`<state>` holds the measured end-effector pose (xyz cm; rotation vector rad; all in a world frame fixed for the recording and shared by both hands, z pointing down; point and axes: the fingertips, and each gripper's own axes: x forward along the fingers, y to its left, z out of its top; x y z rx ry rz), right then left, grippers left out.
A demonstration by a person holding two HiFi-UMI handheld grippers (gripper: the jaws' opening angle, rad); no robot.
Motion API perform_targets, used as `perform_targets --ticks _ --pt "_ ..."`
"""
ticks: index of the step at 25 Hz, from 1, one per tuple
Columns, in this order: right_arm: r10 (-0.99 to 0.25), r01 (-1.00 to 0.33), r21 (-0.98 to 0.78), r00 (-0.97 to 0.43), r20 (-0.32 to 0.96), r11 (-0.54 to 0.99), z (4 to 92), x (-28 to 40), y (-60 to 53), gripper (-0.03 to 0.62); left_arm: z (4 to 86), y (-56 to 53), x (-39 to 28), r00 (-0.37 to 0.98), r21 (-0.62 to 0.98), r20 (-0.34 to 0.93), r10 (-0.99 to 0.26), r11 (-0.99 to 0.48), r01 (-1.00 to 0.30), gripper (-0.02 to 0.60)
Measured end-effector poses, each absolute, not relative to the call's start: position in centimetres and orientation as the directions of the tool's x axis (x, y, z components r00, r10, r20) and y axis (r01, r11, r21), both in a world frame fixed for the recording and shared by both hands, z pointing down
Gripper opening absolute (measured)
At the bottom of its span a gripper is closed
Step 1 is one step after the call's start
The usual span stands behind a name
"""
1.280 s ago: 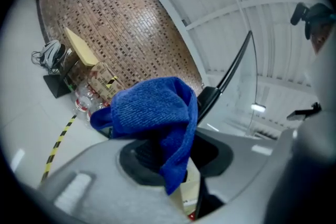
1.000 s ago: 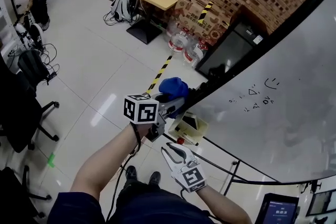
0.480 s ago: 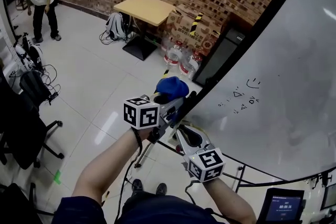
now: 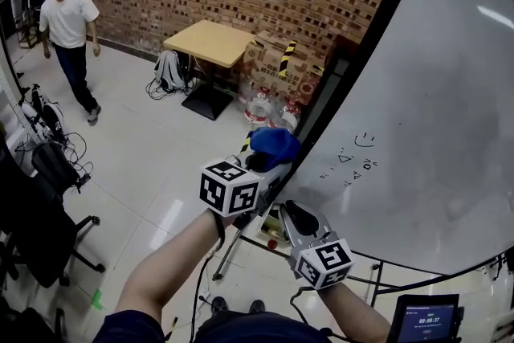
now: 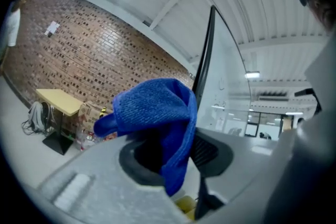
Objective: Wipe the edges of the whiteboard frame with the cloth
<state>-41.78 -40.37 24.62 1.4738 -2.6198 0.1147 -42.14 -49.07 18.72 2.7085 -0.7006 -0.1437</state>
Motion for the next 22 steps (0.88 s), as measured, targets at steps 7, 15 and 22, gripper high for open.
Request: perform_targets --ticks 7,15,22 --pt "-0.861 -0.865 0.004 -0.499 0.098 0.502 22.8 -40.9 -40.3 0.054 15.7 -48.8 -41.6 0.879 0.344 -0.083 -0.47 -0.841 -0.417 0.123" --pt "-0.874 -0.874 0.009 -0.486 0.016 0.486 19.3 -39.3 -40.5 0.052 9.4 -48.6 -41.9 0.873 0.287 -0.193 -0.447 -0.877 -0.386 0.124" --pt "-0.868 -0.87 0.052 -0.493 -0.053 0.491 16.1 -37.6 -39.9 0.052 4.0 -49.0 -42.0 0.853 0.213 -0.252 -0.458 -0.886 -0.413 0.124"
